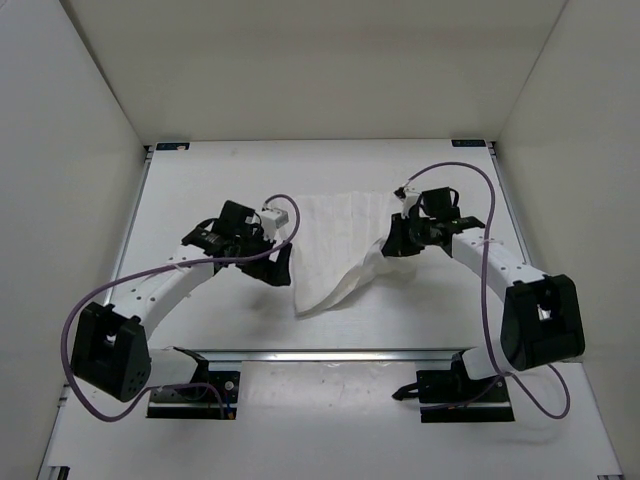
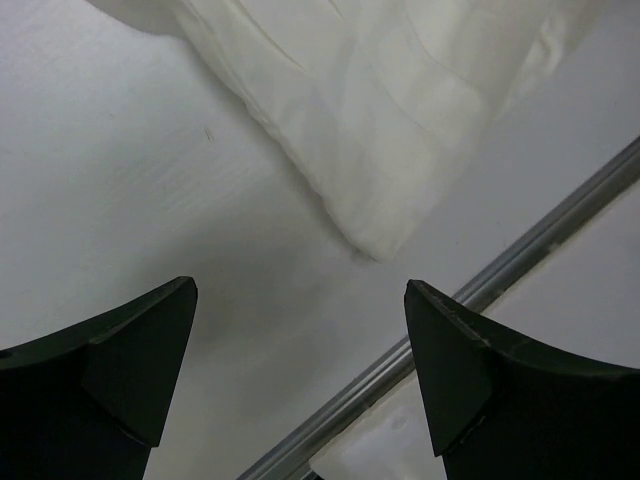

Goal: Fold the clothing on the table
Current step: Flatten the skirt out

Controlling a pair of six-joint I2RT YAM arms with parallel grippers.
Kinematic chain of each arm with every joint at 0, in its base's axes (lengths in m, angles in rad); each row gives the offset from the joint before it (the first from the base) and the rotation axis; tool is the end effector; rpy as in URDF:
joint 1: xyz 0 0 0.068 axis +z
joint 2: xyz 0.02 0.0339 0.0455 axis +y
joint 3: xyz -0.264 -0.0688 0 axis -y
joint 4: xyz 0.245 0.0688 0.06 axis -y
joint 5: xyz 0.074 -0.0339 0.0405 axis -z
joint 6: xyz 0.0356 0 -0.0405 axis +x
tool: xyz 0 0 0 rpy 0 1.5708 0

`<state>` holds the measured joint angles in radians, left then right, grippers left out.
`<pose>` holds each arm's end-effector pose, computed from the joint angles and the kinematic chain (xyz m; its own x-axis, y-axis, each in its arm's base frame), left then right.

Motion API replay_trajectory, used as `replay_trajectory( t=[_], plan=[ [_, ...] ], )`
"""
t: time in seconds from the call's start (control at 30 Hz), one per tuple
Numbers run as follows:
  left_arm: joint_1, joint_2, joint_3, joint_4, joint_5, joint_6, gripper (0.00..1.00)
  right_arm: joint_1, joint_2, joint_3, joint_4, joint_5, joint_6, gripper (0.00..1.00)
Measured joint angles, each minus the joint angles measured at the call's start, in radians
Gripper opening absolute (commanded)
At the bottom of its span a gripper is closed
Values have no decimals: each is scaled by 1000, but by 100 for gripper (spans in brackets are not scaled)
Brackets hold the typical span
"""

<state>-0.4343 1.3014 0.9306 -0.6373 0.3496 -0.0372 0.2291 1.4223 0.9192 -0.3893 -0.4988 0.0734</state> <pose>0.2281 -0.1193 0.2442 -0.7876 0.3268 -0.5223 0.5322 0.7881 -0.3094 0.2791 0.0826 0.2271 -0.7923 -0.1186 -0.5985 -0.4349 0.7979 0.4175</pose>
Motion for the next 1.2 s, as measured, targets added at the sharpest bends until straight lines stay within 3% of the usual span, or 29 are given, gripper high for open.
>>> replay_trajectory(
  t=[0.27,0.7,0.77,0.83,1.0,1.13,1.2],
  plan=[
    [1,32,-88,-24,83,31,91,-2,45,45,-23,-53,55,0],
    [16,200,-144,110,226,-261,82,104,25,30,18,-37,66,1],
    [32,200,-164,116,229,-288,82,102,21,26,16,-29,69,14],
    [42,200,-172,117,227,-309,82,87,21,23,8,-13,78,45],
    [45,196,-172,137,227,-337,82,10,-7,11,-58,35,68,89],
    [69,194,-172,137,227,-333,83,-90,-123,-32,-88,2,76,99],
    [85,193,-172,135,227,-328,82,-134,-200,-57,-83,-16,98,99]
  ],
)
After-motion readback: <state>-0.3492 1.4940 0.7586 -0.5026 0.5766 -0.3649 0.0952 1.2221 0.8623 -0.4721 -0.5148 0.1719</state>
